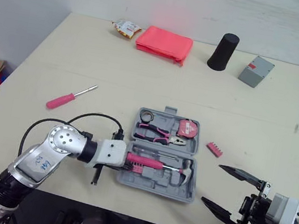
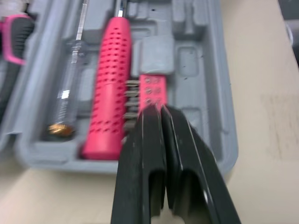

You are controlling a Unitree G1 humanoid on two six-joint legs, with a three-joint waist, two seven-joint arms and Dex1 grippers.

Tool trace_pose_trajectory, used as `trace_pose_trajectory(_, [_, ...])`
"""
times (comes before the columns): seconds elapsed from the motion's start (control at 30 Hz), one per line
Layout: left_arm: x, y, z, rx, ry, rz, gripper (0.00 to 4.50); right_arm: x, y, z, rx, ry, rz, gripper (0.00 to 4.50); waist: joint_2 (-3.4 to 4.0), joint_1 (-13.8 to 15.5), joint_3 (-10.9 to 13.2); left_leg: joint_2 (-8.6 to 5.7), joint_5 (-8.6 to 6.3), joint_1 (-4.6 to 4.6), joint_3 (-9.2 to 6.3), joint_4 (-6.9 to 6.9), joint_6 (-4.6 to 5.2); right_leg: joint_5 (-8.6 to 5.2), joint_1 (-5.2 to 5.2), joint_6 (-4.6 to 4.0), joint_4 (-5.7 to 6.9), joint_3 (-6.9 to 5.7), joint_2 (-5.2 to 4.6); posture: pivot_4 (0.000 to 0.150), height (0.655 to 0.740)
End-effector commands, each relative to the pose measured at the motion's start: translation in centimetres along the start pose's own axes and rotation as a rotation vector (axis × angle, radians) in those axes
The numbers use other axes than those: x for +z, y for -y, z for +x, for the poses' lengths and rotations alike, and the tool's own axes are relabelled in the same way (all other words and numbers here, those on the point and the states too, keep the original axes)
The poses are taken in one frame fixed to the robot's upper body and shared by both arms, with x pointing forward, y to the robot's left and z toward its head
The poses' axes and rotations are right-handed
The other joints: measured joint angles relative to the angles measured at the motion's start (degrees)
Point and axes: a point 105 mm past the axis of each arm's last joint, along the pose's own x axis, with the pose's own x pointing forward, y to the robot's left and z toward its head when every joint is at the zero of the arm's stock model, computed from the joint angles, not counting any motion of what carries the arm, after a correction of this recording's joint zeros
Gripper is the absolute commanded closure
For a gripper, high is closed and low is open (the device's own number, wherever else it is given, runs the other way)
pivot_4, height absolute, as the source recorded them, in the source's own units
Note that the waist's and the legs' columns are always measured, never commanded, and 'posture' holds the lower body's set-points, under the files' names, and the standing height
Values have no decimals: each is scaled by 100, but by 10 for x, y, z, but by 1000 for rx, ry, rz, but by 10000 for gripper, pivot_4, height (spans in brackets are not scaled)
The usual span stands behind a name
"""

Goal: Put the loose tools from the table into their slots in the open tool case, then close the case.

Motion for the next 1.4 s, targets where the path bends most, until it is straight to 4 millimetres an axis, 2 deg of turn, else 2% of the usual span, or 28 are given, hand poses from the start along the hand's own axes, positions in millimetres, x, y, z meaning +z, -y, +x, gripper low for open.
trace_pose_trajectory(0.03, [-34,15,15,-31,-79,-146,44458,3,1,-3,-9,20,-36,0,8,1,-8,0,-1,2,0,1,1,0,2,0,0,0,-1,1500,7400])
trace_pose_trajectory(0.13, [-51,19,18,-8,-99,-193,44458,2,0,-3,-12,23,-44,0,31,1,-36,-3,-16,14,0,2,31,0,16,1,-1,1,-8,1500,7400])
trace_pose_trajectory(0.2, [-55,17,18,18,-84,-219,44458,2,1,-2,-13,23,-47,0,39,2,-41,-3,-25,32,-4,2,43,0,42,1,-4,-2,-11,1500,7400])
trace_pose_trajectory(0.27, [-55,14,19,44,-46,-263,44458,1,1,-2,-14,21,-51,0,38,-2,-45,-3,-33,89,-7,-8,43,-1,95,-5,-15,-4,-16,1500,7400])
trace_pose_trajectory(0.33, [-52,13,20,52,3,-293,44458,1,1,-2,-15,21,-54,0,48,-3,-51,-3,-51,100,-7,-16,16,-12,132,-27,-25,-4,-21,1500,7400])
trace_pose_trajectory(0.47, [-26,2,12,75,230,-314,44458,2,2,-2,-18,22,-60,0,77,-19,-62,-2,-46,112,-9,-35,24,-35,169,-116,-71,-23,-35,1500,7400])
trace_pose_trajectory(0.53, [-14,-4,0,104,341,-333,44458,2,3,-3,-19,20,-62,0,64,-32,-49,-4,-44,111,-8,-39,28,-26,165,-100,-68,-27,-37,1500,7400])
trace_pose_trajectory(0.57, [-8,-9,-13,131,414,-352,44458,2,4,-4,-23,17,-62,0,49,-28,-46,-2,-30,107,-13,-40,46,12,154,-28,-64,-35,-33,1500,7400])
trace_pose_trajectory(0.6, [-5,-11,-22,149,462,-362,44458,2,4,-6,-26,15,-62,0,41,-26,-46,2,-28,108,-18,-40,43,13,134,-28,-64,-39,-26,1500,7400])
trace_pose_trajectory(0.7, [-4,-22,-55,233,556,-404,44458,1,6,-15,-50,0,-56,0,43,-5,-45,4,-26,31,-19,-38,36,16,53,-25,-60,-36,-17,1500,7400])
trace_pose_trajectory(0.77, [-9,-28,-78,303,581,-421,44458,-1,8,-25,-74,-22,-47,0,44,4,-44,5,-24,-10,-17,-28,29,12,12,-19,-59,-34,-10,1500,7400])
trace_pose_trajectory(0.83, [-26,-34,-101,416,543,-420,44458,-7,10,-40,-126,-63,-16,0,41,12,-41,4,-14,-23,-13,-20,5,3,0,-6,-61,-28,-8,1500,7400])
trace_pose_trajectory(0.97, [-64,-34,-139,611,452,-443,44458,-22,18,-76,-297,-180,53,0,38,-2,-38,1,-38,-26,-3,-15,11,-5,0,2,-73,-19,-10,1500,7400])
trace_pose_trajectory(1.07, [-102,-20,-183,864,346,-472,36552,-37,20,-126,-488,-294,81,0,14,-34,-25,3,-56,-25,4,-14,12,-6,-1,1,-77,-18,-15,1500,7400])
trace_pose_trajectory(1.23, [-155,28,-245,1212,153,-562,12895,-45,19,-213,-808,-435,80,0,1,-89,-18,9,-87,-20,7,-34,34,-15,-4,-16,-90,-21,-20,1500,7400])
trace_pose_trajectory(1.3, [-169,42,-262,1310,65,-565,2436,-48,16,-234,-856,-483,84,0,-1,-119,-17,4,-90,-15,9,-44,35,-17,-2,-19,-96,-24,-29,1500,7400])
trace_pose_trajectory(1.33, [-175,47,-270,1361,17,-556,328,-49,14,-241,-869,-498,87,0,-6,-123,-14,2,-90,-11,9,-46,36,-18,0,-21,-96,-25,-33,1500,7400])
trace_pose_trajectory(1.4, [-180,52,-281,1427,18,-559,328,-50,12,-249,-892,-513,82,0,-7,-124,-14,0,-88,-5,5,-50,36,-18,2,-23,-93,-31,-39,1500,7400])
